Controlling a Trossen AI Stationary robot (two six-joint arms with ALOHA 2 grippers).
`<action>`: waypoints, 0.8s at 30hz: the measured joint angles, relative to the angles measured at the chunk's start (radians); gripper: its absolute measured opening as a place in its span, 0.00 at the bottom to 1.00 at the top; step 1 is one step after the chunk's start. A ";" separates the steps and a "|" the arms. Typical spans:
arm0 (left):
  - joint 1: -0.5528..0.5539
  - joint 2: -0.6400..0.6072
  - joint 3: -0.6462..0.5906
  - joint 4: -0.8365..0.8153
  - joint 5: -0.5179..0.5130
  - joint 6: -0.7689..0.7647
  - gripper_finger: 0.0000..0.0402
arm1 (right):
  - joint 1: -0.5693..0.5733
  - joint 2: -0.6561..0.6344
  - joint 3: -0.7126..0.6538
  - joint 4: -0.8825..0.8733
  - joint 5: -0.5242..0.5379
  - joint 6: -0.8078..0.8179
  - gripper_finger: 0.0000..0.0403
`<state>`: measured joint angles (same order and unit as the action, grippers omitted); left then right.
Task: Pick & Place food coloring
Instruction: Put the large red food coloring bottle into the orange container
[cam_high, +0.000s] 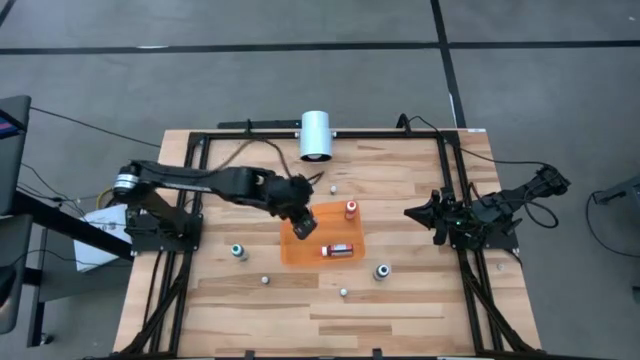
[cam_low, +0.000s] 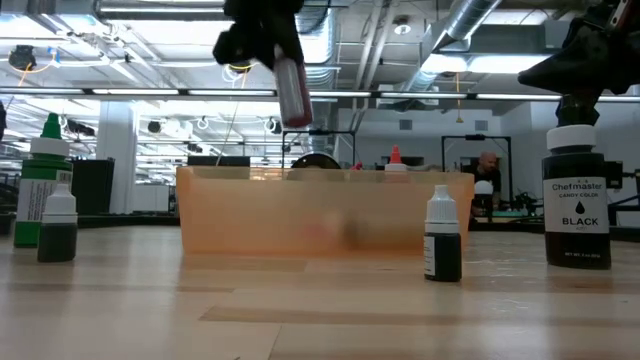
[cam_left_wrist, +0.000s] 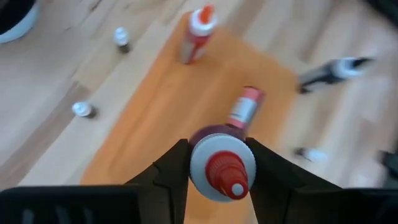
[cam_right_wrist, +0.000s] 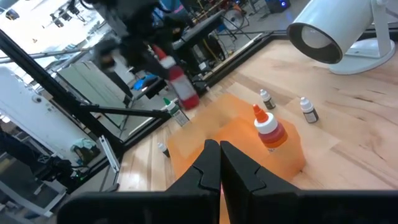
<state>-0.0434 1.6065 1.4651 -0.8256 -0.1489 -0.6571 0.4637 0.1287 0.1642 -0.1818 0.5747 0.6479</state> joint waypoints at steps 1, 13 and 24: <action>-0.002 0.017 0.000 -0.002 -0.022 -0.010 0.29 | 0.000 0.000 0.000 0.000 0.000 0.000 0.00; -0.075 0.133 0.000 0.005 -0.183 -0.088 0.29 | 0.000 0.000 0.000 -0.015 0.000 0.000 0.00; -0.147 0.131 -0.045 -0.066 -0.277 -0.236 0.29 | 0.000 0.000 0.000 -0.019 -0.002 0.000 0.00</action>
<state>-0.1901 1.7370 1.4204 -0.8912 -0.4259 -0.8935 0.4637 0.1287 0.1646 -0.2012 0.5732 0.6483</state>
